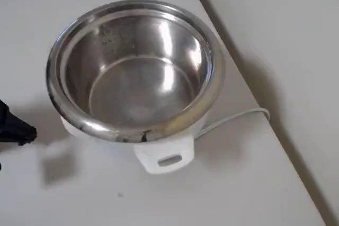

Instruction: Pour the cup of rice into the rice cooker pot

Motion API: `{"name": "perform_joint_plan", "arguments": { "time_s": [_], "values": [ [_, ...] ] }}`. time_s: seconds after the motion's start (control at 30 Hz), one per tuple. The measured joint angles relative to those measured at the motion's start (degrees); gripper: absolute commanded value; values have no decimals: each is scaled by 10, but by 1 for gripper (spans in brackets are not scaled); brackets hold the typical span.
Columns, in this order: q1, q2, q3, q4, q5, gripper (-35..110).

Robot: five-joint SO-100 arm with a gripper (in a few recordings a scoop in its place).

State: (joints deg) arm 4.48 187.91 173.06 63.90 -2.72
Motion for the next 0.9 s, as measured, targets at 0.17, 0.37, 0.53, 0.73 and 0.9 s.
{"name": "perform_joint_plan", "arguments": {
  "time_s": [0.17,0.37,0.53,0.73,0.9],
  "values": [
    [0,0,0,0,0,3],
    [0,0,0,0,0,3],
    [-23,0,4,-8,-19,10],
    [-175,8,7,5,-248,12],
    [-346,18,18,-26,-453,30]
  ]
}}
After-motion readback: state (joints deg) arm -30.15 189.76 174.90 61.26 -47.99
